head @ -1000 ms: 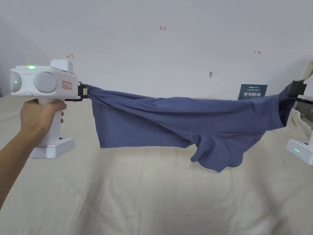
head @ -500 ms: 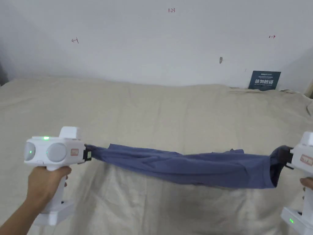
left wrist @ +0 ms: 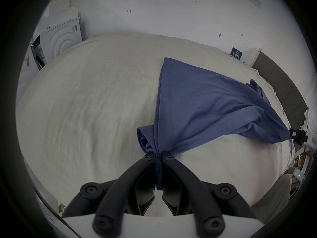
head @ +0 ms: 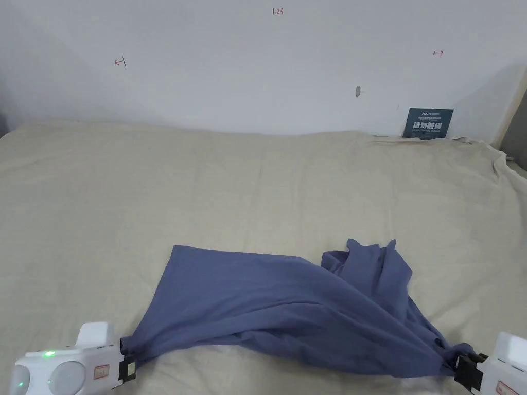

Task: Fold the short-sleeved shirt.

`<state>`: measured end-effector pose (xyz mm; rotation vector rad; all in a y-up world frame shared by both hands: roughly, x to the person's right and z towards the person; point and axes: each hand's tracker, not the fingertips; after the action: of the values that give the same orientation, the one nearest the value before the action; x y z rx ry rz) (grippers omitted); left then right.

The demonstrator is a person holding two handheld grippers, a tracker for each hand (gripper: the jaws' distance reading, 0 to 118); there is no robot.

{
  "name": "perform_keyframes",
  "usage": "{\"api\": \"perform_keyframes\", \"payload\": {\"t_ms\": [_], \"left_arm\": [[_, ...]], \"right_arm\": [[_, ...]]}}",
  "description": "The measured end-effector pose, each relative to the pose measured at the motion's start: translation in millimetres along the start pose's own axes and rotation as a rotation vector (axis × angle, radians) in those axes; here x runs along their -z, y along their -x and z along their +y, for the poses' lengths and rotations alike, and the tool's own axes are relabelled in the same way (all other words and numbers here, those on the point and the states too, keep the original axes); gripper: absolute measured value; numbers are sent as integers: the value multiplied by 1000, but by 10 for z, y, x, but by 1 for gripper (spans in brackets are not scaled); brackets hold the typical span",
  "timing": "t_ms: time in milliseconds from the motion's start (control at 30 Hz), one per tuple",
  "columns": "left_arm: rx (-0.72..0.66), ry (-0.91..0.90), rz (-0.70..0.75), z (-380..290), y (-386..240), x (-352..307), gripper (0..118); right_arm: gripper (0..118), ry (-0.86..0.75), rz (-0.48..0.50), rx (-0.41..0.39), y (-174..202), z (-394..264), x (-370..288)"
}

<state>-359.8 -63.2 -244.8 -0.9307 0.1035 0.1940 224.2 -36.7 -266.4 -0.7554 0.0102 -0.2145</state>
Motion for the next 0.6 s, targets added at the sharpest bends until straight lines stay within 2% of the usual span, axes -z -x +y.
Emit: {"api": "perform_keyframes", "payload": {"t_ms": [200,367,600], "left_arm": [[57,9,3,-426,96,-385,3],[40,35,7,-686,192,-575,3],[5,75,44,-747,177,-355,3]], "right_arm": [[1,20,-3,6,-118,-373,-365],[1,56,-10,4,-205,-635,-536],[1,140,-68,-16,-237,-836,-266]]}}
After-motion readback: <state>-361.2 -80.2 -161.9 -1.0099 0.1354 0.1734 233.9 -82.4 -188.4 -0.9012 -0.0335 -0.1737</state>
